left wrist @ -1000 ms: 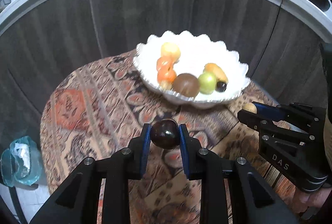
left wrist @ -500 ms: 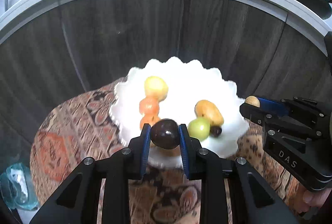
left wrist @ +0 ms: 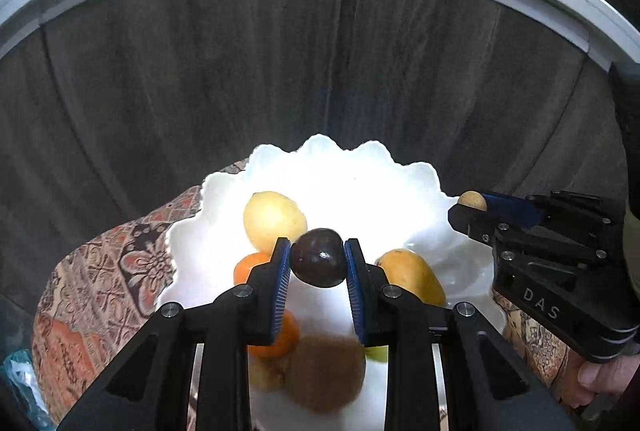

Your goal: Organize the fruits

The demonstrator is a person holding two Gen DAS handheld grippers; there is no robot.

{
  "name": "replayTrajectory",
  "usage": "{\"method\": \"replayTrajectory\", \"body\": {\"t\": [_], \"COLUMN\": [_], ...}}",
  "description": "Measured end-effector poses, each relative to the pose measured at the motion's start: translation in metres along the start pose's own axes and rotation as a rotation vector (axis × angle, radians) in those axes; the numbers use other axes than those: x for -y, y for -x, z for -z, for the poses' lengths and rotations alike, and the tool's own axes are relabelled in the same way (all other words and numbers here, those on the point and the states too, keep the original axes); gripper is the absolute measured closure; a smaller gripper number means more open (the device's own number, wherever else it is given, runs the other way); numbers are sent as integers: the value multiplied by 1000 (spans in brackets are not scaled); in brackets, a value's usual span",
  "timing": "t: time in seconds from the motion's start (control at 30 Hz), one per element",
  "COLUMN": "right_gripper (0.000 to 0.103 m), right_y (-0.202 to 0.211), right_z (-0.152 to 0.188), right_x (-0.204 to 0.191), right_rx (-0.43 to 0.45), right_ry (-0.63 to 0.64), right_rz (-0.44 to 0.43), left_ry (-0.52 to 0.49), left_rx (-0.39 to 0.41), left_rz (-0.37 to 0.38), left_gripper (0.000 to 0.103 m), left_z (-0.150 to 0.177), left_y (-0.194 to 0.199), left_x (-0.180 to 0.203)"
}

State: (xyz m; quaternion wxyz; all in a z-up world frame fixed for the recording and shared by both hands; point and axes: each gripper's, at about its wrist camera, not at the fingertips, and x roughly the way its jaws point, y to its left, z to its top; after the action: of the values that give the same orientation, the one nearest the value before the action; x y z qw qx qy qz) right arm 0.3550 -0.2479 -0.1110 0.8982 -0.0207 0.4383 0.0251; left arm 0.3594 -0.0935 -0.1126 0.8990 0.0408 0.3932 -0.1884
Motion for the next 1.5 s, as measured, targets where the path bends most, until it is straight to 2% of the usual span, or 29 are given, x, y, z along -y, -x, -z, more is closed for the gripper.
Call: {"method": "replayTrajectory", "body": {"t": [0.2, 0.27, 0.33, 0.43, 0.53, 0.6, 0.67, 0.7, 0.87, 1.13, 1.5], "right_gripper": [79, 79, 78, 71, 54, 34, 21, 17, 14, 11, 10], "right_y": [-19, -21, -20, -19, -14, -7, -1, 3, 22, 68, 134], "right_z": [-2, -2, -2, -2, -2, -1, -2, -2, 0, 12, 51], "right_x": [4, 5, 6, 4, 3, 2, 2, 1, -5, -13, -24], "right_rx": [-27, -31, -27, -15, 3, 22, 36, 44, 59, 95, 119], "right_ry": [-4, -4, -2, 17, 17, 12, 0, -4, -15, -58, -82], "right_rz": [-3, 0, 14, 34, 57, 79, 92, 98, 110, 91, 99], "left_ry": [7, 11, 6, 5, 9, 6, 2, 1, 26, 48, 56], "left_rx": [-38, -40, -28, -29, -16, -6, -3, -1, 10, 46, 83], "left_rz": [-10, -21, -37, -57, -92, -116, -133, -142, -183, -221, -260], "left_gripper": [74, 58, 50, 47, 37, 36, 35, 34, 20, 18, 17], "left_z": [0, 0, 1, 2, 2, 3, 6, 8, 16, 30, 66], "left_y": [-21, -23, -20, -16, -9, -3, 3, 7, 31, 87, 151], "left_x": [-2, -3, -3, -4, -7, -7, -8, -8, -11, -6, 15]}}
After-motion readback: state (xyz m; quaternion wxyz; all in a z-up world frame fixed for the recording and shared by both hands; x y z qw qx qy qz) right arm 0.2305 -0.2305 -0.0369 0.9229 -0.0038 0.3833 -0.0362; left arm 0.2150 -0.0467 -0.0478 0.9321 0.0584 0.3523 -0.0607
